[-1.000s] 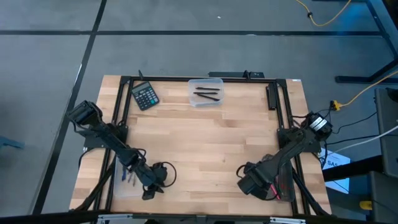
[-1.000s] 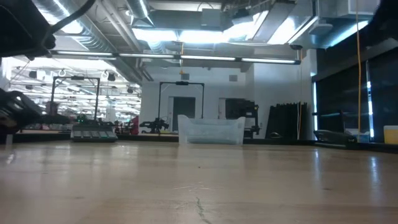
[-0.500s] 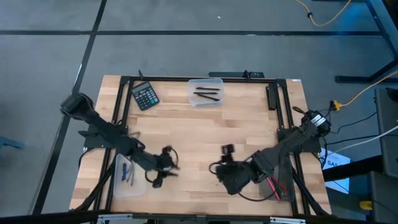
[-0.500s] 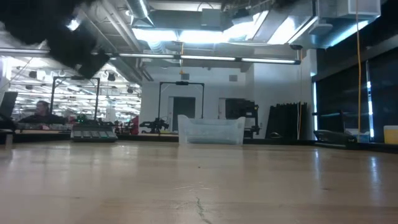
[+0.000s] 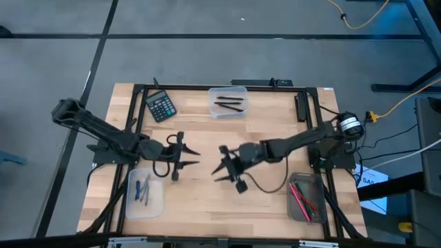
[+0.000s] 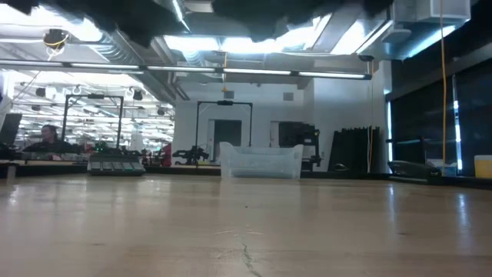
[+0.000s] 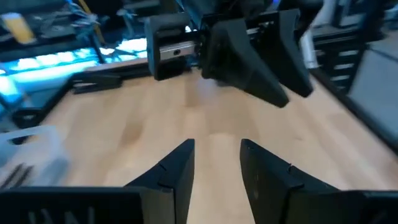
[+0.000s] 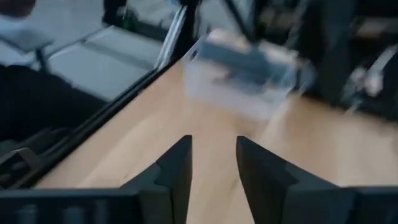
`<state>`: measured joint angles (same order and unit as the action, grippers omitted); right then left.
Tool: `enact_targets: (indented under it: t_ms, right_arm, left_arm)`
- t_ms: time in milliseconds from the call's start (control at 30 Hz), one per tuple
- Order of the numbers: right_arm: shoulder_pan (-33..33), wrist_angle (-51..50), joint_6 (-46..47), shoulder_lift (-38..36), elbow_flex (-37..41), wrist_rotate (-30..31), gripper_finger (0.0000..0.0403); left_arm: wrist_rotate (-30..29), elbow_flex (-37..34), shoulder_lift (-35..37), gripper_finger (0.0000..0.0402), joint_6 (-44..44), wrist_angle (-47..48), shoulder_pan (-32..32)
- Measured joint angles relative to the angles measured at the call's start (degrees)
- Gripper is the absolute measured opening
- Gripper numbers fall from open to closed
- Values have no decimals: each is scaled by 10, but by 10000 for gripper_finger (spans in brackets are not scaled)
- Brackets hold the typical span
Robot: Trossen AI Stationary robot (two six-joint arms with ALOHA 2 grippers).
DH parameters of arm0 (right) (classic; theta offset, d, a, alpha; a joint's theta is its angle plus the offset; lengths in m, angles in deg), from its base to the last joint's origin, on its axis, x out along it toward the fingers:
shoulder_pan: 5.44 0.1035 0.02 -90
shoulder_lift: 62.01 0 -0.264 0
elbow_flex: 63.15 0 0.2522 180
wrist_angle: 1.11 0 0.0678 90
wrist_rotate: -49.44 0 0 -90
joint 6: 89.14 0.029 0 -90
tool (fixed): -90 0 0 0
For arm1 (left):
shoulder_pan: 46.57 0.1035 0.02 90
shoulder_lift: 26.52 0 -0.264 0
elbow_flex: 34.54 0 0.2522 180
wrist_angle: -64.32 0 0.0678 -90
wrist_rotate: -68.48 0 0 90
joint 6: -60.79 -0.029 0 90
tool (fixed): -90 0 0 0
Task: Sort crayons/erasers/pens/pencils in bins
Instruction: Return to Home Position
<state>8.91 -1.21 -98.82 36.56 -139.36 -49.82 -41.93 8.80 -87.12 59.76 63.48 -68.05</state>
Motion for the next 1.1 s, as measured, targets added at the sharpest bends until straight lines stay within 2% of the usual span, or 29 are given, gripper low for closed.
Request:
enact_targets:
  t_ms: [133,200,300,433,600,833,1000,1100]
  right_arm:
    - [-53,163,-24,0,63,-53,113]
    - [-84,206,-4,-4,85,-80,104]
    - [-128,219,31,-24,114,-122,91]
    - [-158,207,36,-87,159,-145,71]
    - [-168,230,34,-201,234,-127,49]
    - [-168,304,50,-300,367,-89,15]
    - [-194,344,69,-364,445,-86,7]
    - [-219,343,87,-424,470,-107,12]
  left_arm:
    - [12,-37,0,121,-27,-62,48]
    - [48,-47,0,121,-38,-95,79]
    - [97,-53,12,121,-55,-99,113]
    - [108,-64,58,121,-62,-72,145]
    - [109,-119,151,113,-41,-82,154]
    - [107,-227,254,50,-35,-165,136]
    - [108,-251,327,6,-40,-161,137]
    - [109,-251,370,5,-53,-130,137]
